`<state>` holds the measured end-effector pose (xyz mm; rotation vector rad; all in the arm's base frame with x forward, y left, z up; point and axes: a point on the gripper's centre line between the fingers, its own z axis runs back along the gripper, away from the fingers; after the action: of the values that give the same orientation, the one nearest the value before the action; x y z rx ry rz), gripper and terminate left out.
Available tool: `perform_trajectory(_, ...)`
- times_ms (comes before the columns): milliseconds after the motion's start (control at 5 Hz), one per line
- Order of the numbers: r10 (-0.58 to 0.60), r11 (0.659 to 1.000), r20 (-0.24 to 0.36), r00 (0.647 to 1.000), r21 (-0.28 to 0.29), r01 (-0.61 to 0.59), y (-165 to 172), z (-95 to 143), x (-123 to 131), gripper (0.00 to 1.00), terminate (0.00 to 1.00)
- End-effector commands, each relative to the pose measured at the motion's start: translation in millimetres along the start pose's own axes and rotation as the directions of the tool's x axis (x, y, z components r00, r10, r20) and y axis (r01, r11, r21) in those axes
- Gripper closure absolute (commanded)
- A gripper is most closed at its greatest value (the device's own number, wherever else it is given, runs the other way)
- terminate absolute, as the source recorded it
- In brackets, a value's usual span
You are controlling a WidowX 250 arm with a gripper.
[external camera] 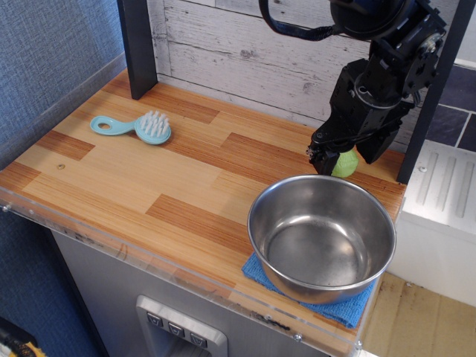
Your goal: Put the food above the bowl.
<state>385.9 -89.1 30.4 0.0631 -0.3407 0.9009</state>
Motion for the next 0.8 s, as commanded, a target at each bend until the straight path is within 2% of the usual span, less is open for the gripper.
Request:
perform_trajectory(0, 0.01, 0.992, 0.087, 0.996, -0.122, 0.001, -2.6, 74.5, 14.6, 0.0, 0.0)
perform_trajectory(200, 0.03, 0.989, 0.093, 0.995, -0.15, -0.016, 9.7, 94.9, 8.6, 0.0, 0.0)
perform_trajectory(400, 0.075, 0.993, 0.119, 0.99, -0.1, -0.063, 27.3, 120.5, 1.1, 0.0, 0.0)
perform_trajectory(600, 0.075, 0.993, 0.119, 0.99, -0.1, -0.063, 27.3, 120.5, 1.1, 0.0, 0.0)
